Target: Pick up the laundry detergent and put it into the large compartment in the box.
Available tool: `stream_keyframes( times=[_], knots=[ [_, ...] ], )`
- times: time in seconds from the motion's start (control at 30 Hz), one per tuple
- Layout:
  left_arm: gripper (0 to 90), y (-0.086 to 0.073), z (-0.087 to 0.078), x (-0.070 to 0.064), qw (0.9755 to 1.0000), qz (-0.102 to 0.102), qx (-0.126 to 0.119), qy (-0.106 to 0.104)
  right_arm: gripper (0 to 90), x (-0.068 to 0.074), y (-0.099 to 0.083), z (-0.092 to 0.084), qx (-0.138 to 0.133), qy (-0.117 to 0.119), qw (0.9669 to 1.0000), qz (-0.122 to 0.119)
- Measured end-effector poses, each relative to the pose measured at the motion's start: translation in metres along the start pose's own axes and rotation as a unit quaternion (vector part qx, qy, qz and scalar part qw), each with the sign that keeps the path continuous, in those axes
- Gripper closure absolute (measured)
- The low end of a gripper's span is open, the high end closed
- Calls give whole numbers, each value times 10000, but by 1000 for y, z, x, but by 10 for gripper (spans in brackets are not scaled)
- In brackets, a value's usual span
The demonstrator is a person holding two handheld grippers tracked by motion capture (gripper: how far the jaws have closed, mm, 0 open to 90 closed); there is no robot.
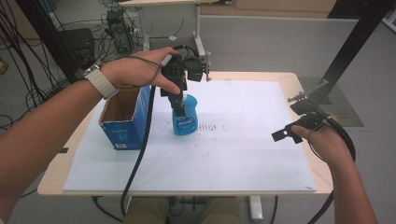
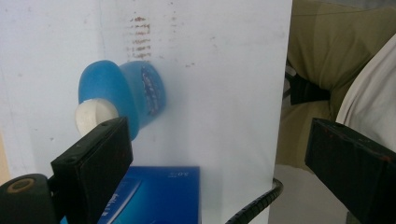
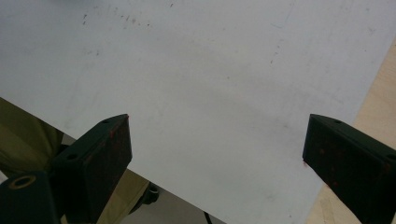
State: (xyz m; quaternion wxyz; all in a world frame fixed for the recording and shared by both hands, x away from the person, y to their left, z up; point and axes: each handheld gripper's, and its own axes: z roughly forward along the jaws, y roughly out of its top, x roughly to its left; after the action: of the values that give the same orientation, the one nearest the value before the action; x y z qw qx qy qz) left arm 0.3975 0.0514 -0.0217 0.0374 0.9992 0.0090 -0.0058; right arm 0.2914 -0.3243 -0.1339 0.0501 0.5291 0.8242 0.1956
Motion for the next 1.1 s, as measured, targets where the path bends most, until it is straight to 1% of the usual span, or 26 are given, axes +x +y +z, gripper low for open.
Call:
stream_keyframes(
  times=[0.23,0.4,0.47,0.57,0.6,0.67,0.7,0.73,0.8,0.83,0.9,0.93,0.97,1.03,1.07,1.1],
  knots=[
    [80,-2,-1,3,10000,-57,-4,-3,78,-1,0,-2,-22,-3,10000,9],
    [80,0,-2,3,10000,-57,24,-24,77,-2,1,-2,-37,5,10000,-2],
    [80,-1,-2,4,10000,-55,-11,-39,77,-3,1,-2,-49,16,10000,-8],
    [79,0,-2,4,9999,-107,3,-23,76,-4,1,0,-51,36,10000,4],
    [80,-1,-3,6,9999,-154,-5,-66,76,-5,0,1,-38,41,10000,12],
    [80,-2,-3,7,9998,-176,-30,-94,76,-6,0,2,-35,50,10000,15],
    [80,-3,-4,9,9996,-233,-68,-131,76,-6,0,2,-33,50,10000,24],
    [80,-3,-4,9,9996,-233,-68,-131,76,-6,0,2,-33,50,10000,24],
    [80,-3,-5,9,9995,-308,-58,-64,76,-8,-1,2,-24,52,10000,34],
    [80,-3,-5,9,9995,-308,-58,-64,76,-8,-1,2,-24,52,10000,34],
    [80,-3,-7,10,9992,-390,-65,-33,76,-8,-1,2,-20,55,10000,41],
    [80,-4,-7,12,9989,-463,-86,-21,76,-9,-1,2,-23,58,10000,42],
    [80,-4,-7,12,9989,-463,-86,-21,76,-9,-1,2,-23,58,10000,42],
    [80,-4,-8,14,9984,-553,-88,-8,77,-10,-2,3,-18,63,10000,56],
    [79,-6,-8,16,9978,-652,-134,25,76,-10,-2,3,-10,65,10000,66],
    [79,-6,-8,16,9973,-710,-150,65,77,-11,-2,3,-9,71,10000,68]
  ],
)
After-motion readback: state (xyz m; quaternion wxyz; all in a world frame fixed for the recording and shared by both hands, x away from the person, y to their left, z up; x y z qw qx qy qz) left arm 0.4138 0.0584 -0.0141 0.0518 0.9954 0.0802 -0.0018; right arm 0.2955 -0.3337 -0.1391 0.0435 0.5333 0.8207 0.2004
